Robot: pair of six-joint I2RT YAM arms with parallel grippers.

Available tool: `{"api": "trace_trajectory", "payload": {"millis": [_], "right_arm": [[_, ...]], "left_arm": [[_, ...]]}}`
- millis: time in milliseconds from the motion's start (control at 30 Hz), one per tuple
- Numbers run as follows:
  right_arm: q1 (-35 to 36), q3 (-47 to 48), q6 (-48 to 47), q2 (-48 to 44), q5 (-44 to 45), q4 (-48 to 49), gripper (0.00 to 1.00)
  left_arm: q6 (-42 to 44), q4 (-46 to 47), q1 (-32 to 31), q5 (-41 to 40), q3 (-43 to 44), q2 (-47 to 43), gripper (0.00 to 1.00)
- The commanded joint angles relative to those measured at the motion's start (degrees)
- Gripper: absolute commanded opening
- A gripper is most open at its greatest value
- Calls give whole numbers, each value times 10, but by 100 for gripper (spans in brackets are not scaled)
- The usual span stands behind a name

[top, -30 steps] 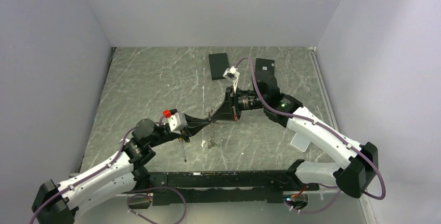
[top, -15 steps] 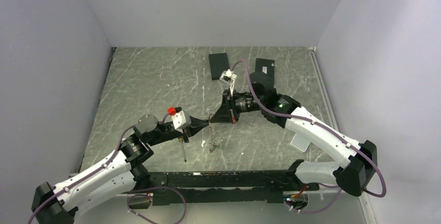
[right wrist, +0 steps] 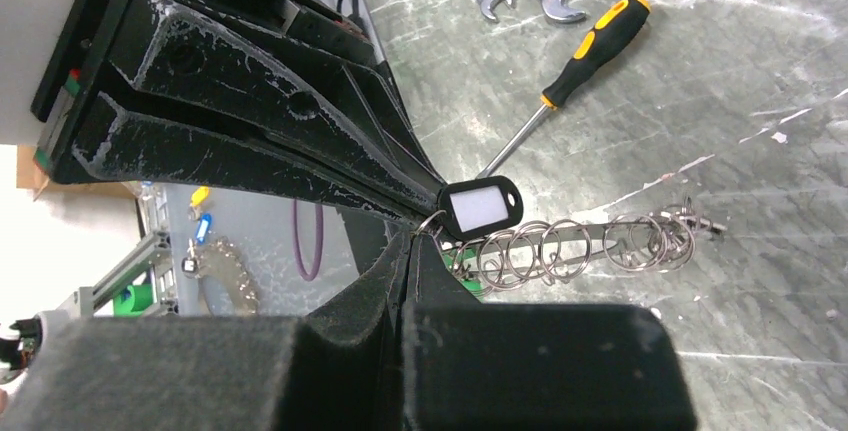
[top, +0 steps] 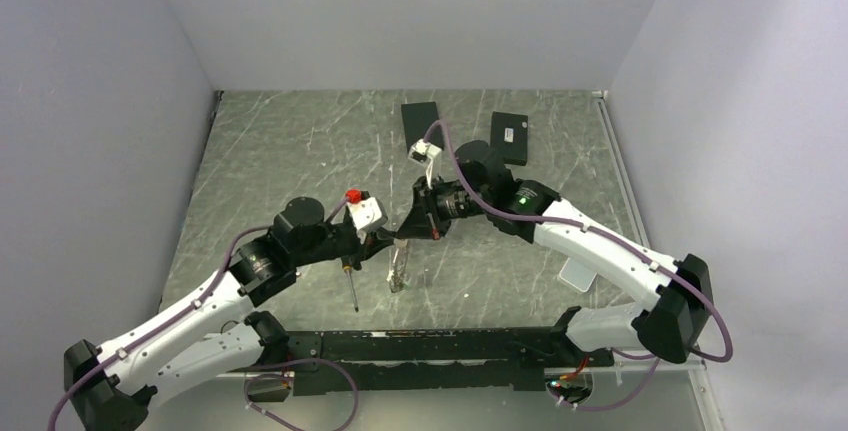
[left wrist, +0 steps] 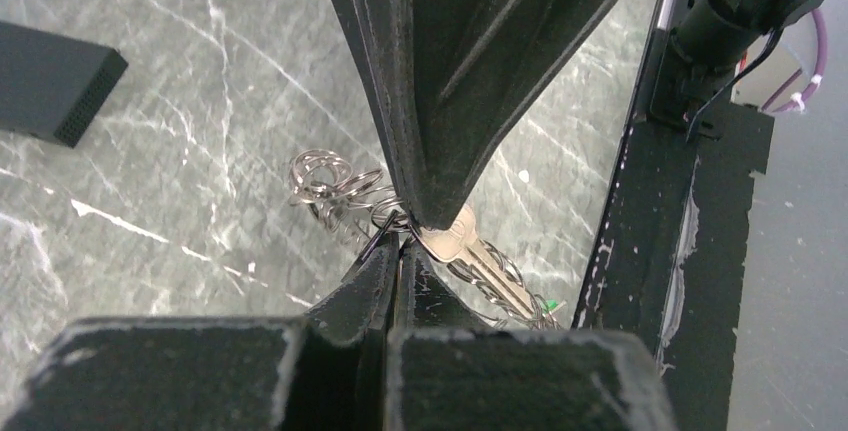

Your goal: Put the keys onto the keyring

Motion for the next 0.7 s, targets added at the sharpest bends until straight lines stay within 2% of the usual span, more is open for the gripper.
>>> {"api": "trace_trajectory", "payload": {"millis": [0,133,167,233,367,400,667], "right_arm": [[25,28,1,16,-3,16,0],[29,21,4,30,9,23,0],[29,20,4,32,12,23,0],[29,20,4,32,20,24,0],[29,20,5,31,29,28,0],[29,21,5,30,29,28,0],[29,20,8,27,39,37,0]], "left_arm": [[16,-17,-4,-7,68,10,0],[29,-25,-4,9,73,6,0],[34,-26,-5,12,71,4,3],[38,-29,-6,7,68,0,20],[42,-29,-6,10,58,-14,43],[45,-31,-5,14,57,-19,47],[64,-91,-6,19,73,-50,47]]}}
